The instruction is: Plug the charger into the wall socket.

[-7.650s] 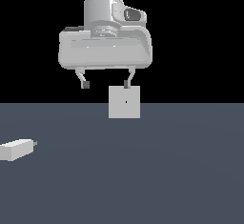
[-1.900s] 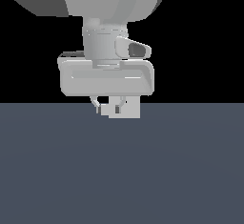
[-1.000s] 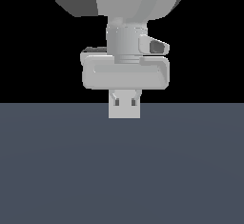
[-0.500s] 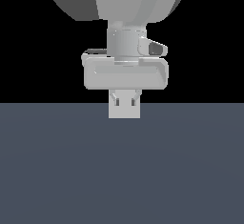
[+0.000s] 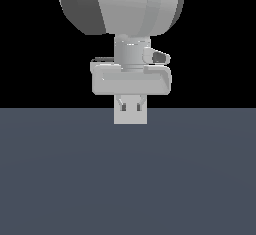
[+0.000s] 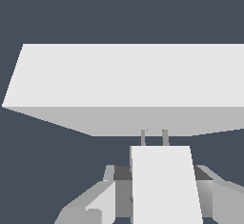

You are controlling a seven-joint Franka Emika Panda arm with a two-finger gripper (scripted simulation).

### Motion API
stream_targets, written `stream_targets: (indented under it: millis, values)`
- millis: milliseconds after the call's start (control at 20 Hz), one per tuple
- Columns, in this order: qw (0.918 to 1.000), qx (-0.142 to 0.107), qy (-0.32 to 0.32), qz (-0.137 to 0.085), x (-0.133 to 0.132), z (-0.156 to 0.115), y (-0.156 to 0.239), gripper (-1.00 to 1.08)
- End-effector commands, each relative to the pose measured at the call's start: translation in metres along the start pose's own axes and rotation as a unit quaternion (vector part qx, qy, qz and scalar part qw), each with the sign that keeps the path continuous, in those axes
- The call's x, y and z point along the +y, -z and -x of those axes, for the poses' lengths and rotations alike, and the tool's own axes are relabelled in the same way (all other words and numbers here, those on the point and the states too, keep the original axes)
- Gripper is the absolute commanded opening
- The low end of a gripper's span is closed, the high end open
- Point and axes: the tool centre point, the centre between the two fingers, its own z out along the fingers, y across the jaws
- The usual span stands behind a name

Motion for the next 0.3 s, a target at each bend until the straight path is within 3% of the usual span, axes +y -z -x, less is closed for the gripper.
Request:
stream_targets:
  millis: [0, 250]
  values:
    - [1.0, 0.0, 0.0, 0.0, 0.0001, -0.0059, -0.0019, -1.0]
    - [1.0, 0.0, 0.001, 0.0, 0.0002, -0.0096, -0.0032, -1.0]
